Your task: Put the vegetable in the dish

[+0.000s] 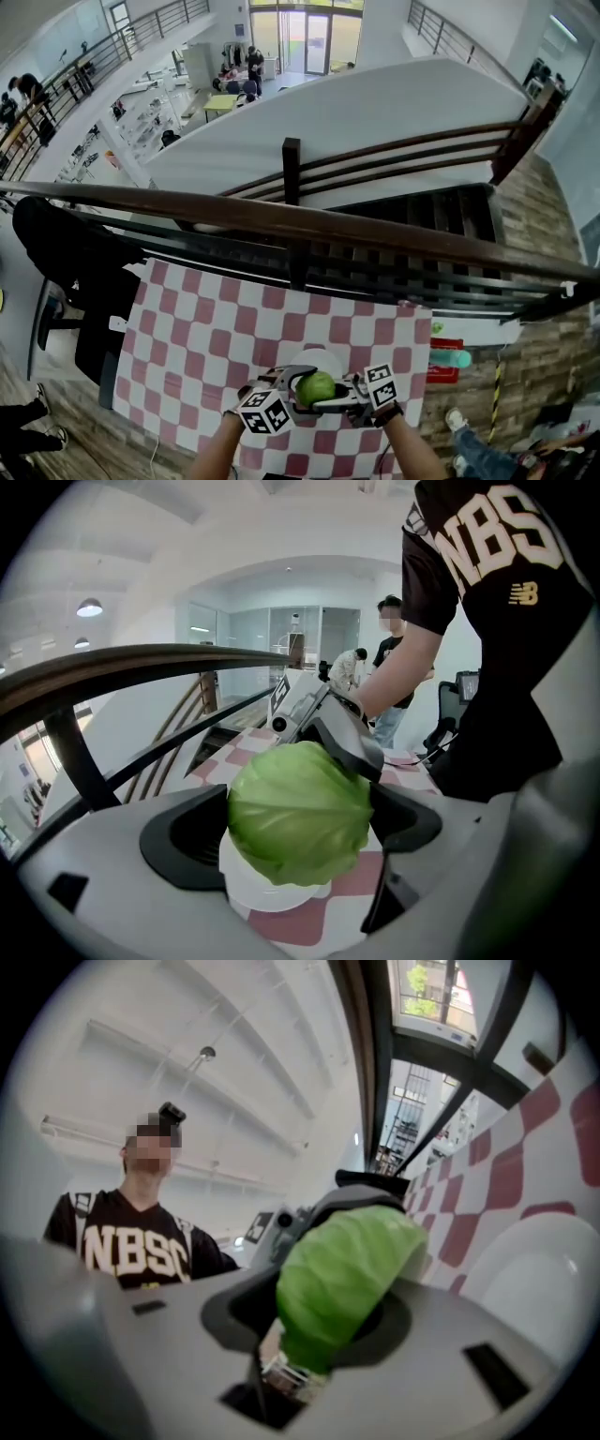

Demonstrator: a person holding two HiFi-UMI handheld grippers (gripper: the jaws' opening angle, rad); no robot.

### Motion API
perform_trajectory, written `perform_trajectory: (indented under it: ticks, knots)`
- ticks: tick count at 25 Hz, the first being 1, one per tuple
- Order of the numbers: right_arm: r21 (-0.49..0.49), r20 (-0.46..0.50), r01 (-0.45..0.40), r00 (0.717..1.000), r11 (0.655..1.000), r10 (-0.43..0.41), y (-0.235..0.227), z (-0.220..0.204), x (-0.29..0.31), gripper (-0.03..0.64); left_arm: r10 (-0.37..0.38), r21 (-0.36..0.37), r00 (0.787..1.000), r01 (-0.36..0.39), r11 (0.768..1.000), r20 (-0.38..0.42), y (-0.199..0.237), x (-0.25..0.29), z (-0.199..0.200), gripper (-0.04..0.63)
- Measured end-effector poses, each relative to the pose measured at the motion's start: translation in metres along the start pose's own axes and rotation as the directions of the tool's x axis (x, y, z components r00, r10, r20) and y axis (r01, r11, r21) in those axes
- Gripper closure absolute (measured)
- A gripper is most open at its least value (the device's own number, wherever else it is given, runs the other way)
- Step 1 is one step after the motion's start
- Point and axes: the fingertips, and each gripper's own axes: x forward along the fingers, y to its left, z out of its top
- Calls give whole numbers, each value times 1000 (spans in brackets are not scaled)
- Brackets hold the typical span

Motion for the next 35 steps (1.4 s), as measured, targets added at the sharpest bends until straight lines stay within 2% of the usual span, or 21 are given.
perform_trajectory:
  ticks: [3, 5, 8, 10, 12, 14, 16, 18, 22, 27, 35]
  knots:
    - [-10, 0, 25, 1000, 1000, -25, -8, 0, 2, 466, -14, -69, 1000, 14, 998, -6, 3, 0, -8, 107]
    - [-27, -23, 76, 997, 997, -76, -17, -4, 0, 424, -7, -97, 1000, 5, 995, -17, 6, 1, -14, 107]
    - [-88, -59, 231, 970, 969, -237, -39, -6, -21, 380, 54, -117, 997, -60, 991, -58, 18, 4, -27, 107]
    - [-148, -22, 377, 923, 914, -384, -55, 2, -45, 347, 117, -153, 989, -131, 980, -94, 31, 5, -39, 107]
    - [-181, 58, 503, 863, 845, -501, -62, 16, -70, 347, 163, -207, 977, -188, 960, -134, 41, 10, -52, 109]
    - [-189, 138, 606, 795, 773, -590, -63, 27, -93, 347, 184, -255, 968, -223, 941, -168, 44, 19, -64, 109]
    - [-178, 191, 675, 737, 716, -648, -60, 30, -109, 347, 196, -275, 959, -249, 929, -205, 41, 33, -74, 109]
    - [-172, 211, 700, 713, 693, -668, -55, 28, -113, 347, 215, -272, 943, -283, 920, -252, 40, 44, -85, 109]
    - [-165, 197, 703, 710, 691, -676, -53, 14, -105, 347, 259, -278, 923, -338, 899, -285, 42, 55, -94, 109]
    - [-175, 180, 713, 701, 679, -690, -58, 4, -99, 347, 267, -245, 914, -346, 906, -304, 47, 69, -96, 109]
    - [-157, 283, 779, 624, 607, -728, -44, 33, -105, 347, 294, -233, 907, -369, 900, -303, 51, 63, -94, 107]
